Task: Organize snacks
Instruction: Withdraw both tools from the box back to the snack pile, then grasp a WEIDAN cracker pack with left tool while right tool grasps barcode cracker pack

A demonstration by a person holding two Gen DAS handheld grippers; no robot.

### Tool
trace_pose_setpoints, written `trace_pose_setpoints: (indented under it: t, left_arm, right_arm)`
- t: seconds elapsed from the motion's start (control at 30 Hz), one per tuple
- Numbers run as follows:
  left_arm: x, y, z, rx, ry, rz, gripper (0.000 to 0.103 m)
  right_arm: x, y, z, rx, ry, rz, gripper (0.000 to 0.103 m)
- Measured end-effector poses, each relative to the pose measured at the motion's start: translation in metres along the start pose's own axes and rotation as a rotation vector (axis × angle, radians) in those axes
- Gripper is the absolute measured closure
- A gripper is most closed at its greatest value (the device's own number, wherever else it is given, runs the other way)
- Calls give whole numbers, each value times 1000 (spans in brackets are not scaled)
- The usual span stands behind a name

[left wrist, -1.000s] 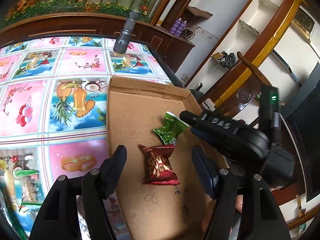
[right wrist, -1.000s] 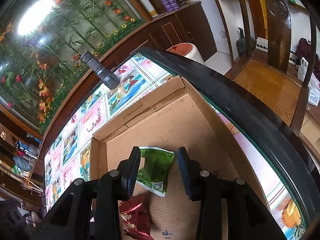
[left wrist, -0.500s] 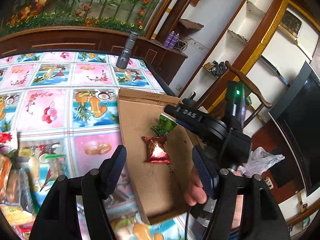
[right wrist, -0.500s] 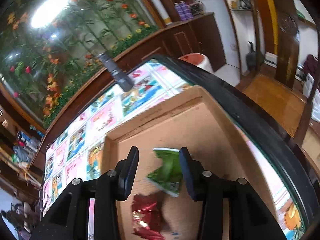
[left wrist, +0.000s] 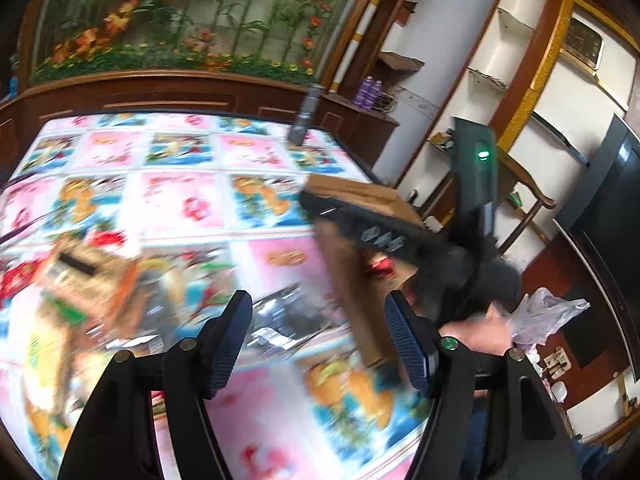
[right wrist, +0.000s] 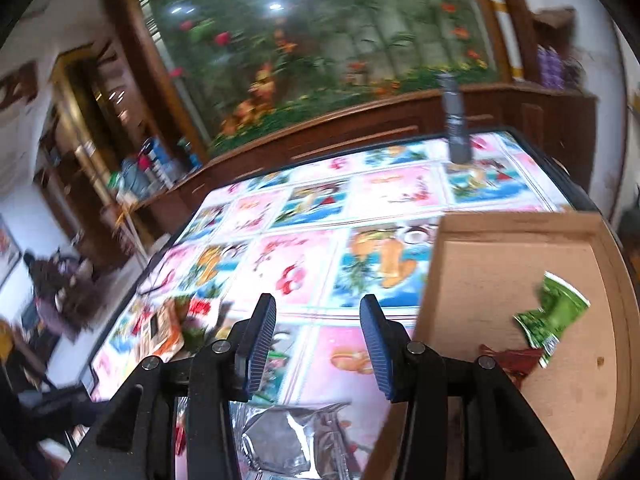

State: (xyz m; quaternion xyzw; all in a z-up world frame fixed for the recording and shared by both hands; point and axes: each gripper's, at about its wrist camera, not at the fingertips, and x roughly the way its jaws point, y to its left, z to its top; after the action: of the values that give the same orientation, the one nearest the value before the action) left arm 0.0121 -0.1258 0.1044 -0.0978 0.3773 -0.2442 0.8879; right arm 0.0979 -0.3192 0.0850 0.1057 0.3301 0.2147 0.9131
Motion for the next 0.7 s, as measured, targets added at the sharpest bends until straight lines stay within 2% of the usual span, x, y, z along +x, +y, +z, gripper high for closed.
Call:
trace_pose_setpoints:
  t: [0.07, 0.23, 0.3, 0.43, 0.6, 0.7]
  left_arm:
    - [-20, 20, -11, 6, -7, 40, 35]
    - [-68, 86, -32, 2, -29, 227, 30]
    - [-74, 111, -38, -25, -3, 286, 29]
    - [-69, 147, -47, -45, 64, 326, 29]
    - [-42, 158, -49, -8, 129, 359, 28]
    - [-22, 162, -46, 30, 156, 411, 28]
  right_arm:
    - [1, -1, -1, 7, 3, 6, 54]
    - [0, -8, -2, 43, 0, 6, 54]
    - [0, -7, -3, 44, -1, 6, 54]
    - [-3, -2, -5, 22, -1, 6, 54]
    - [1, -2, -5, 15, 12, 2, 54]
    - [1, -2, -5, 22, 13, 15, 54]
